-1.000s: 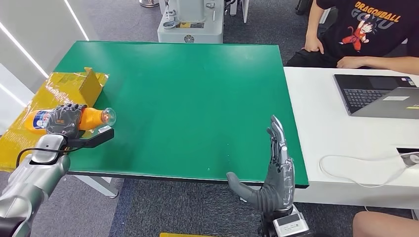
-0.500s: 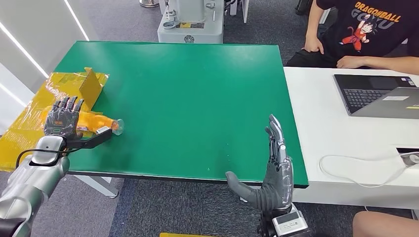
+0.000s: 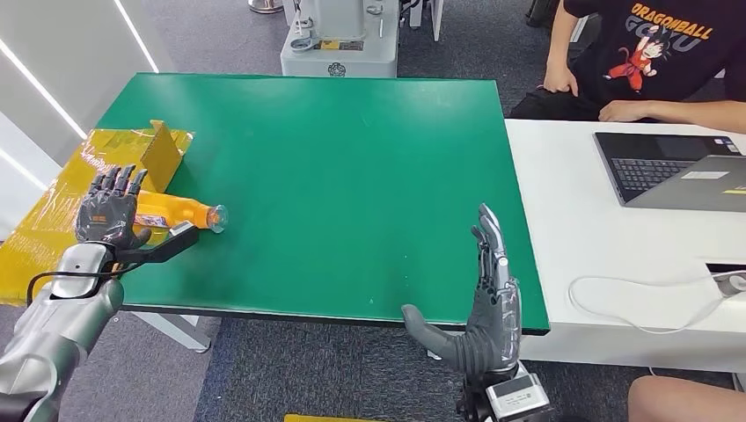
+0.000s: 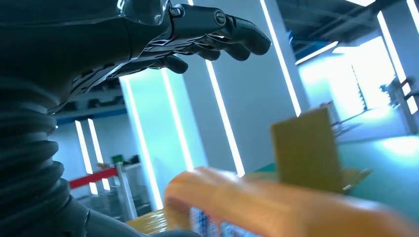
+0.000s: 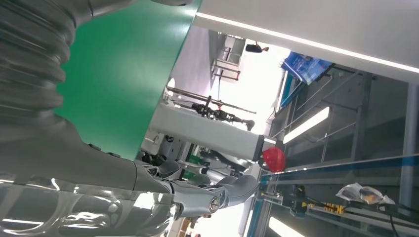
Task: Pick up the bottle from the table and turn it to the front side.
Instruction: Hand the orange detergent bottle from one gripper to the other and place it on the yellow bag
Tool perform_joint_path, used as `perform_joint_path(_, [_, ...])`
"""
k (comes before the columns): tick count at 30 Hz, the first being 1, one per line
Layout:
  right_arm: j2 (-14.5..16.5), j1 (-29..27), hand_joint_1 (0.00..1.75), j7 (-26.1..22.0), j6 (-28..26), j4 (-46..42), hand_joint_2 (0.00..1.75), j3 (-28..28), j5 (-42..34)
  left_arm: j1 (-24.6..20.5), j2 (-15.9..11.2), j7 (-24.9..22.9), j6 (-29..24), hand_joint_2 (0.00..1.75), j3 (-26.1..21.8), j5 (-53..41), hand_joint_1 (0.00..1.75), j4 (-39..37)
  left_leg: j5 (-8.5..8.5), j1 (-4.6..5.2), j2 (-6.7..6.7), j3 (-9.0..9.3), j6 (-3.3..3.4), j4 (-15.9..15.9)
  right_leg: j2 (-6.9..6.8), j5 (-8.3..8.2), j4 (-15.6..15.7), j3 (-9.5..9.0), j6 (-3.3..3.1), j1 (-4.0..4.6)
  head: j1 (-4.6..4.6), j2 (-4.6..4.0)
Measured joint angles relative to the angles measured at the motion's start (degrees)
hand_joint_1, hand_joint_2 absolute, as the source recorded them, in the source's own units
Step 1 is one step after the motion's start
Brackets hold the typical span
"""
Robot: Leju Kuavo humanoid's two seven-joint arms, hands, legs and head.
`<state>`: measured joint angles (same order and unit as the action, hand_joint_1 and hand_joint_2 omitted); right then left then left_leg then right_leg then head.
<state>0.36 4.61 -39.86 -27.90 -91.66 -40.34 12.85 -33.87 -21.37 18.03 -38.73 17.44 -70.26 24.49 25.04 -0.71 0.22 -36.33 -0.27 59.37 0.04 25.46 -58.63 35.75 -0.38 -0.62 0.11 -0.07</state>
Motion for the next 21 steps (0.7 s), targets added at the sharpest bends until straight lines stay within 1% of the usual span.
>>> perform_joint_path(2, [-0.04, -0.01, 0.00, -0.02, -0.33, 0.03, 1.75, -0.03, -0.02, 1.71, 1.20, 4.66, -0.93, 1.75, -2.30, 1.57, 0.00, 3.68, 0.00, 0.01, 0.00, 0.00, 0.00, 0.00, 0.00, 0.00, 0.01, 0.00, 0.00, -0.02, 0.00, 0.00])
perform_joint_path(5, [-0.07, -0.03, 0.00, -0.05, -0.85, 0.10, 1.75, -0.11, -0.01, 4.25, 4.13, 12.71, -1.22, 1.75, -7.23, 4.09, 0.00, 10.23, 0.00, 0.03, 0.00, -0.01, 0.01, 0.01, 0.00, 0.00, 0.02, -0.01, 0.01, -0.04, 0.01, 0.00])
perform_joint_path(9, [-0.13, -0.10, 0.00, -0.09, -1.16, 0.15, 1.75, -0.25, 0.00, 5.86, 7.58, 18.54, -1.26, 1.75, -12.28, 7.82, 0.00, 16.50, 0.01, 0.04, 0.00, 0.00, 0.01, 0.01, -0.01, -0.01, 0.03, -0.02, 0.00, -0.05, 0.00, 0.00])
perform_joint_path(11, [-0.20, -0.13, 0.00, -0.09, -1.53, 0.17, 1.75, -0.34, 0.00, 6.36, 9.02, 20.81, -1.25, 1.75, -13.38, 13.89, 0.00, 19.60, 0.00, 0.03, -0.02, 0.02, 0.00, 0.02, -0.04, -0.01, 0.03, -0.01, 0.00, -0.04, 0.00, 0.00])
perform_joint_path(13, [-0.31, -0.16, 0.00, -0.10, -2.29, 0.22, 1.75, -0.54, -0.08, 6.77, 10.75, 21.55, -0.66, 1.75, -12.64, 25.95, 0.00, 23.77, 0.00, 0.03, -0.08, 0.03, 0.00, 0.02, -0.10, -0.01, 0.03, -0.02, 0.00, -0.04, -0.01, 0.00])
perform_joint_path(15, [-0.39, -0.10, 0.00, -0.11, -3.52, 0.37, 1.75, -1.02, -0.38, 6.92, 12.99, 21.18, 1.78, 1.75, -10.13, 40.58, 0.00, 28.61, 0.00, 0.03, -0.17, 0.02, 0.00, 0.02, -0.21, -0.01, 0.04, -0.08, 0.01, -0.04, -0.01, 0.00])
perform_joint_path(17, [-0.43, 0.21, 0.00, -0.11, -4.84, 0.57, 1.75, -1.79, -1.05, 7.10, 15.55, 20.21, 6.78, 1.75, -7.29, 54.57, 0.00, 33.42, 0.00, 0.04, -0.24, 0.02, 0.00, 0.02, -0.28, 0.00, 0.04, -0.13, 0.02, -0.04, 0.00, 0.00])
perform_joint_path(19, [-0.47, 0.87, 0.00, -0.11, -5.77, 0.83, 1.75, -2.59, -1.86, 7.53, 18.05, 18.06, 13.44, 1.75, -4.54, 68.47, 0.00, 37.95, 0.00, 0.05, -0.22, 0.02, 0.01, 0.02, -0.27, -0.02, 0.04, -0.14, 0.03, -0.05, 0.01, 0.00])
perform_joint_path(21, [-0.50, 1.59, 0.00, -0.11, -6.01, 1.11, 1.75, -3.11, -2.34, 8.25, 20.21, 15.67, 18.80, 1.75, -1.71, 79.51, 0.00, 42.18, 0.00, 0.06, -0.18, 0.02, 0.01, 0.03, -0.24, -0.03, 0.05, -0.14, 0.04, -0.07, 0.01, 0.00])
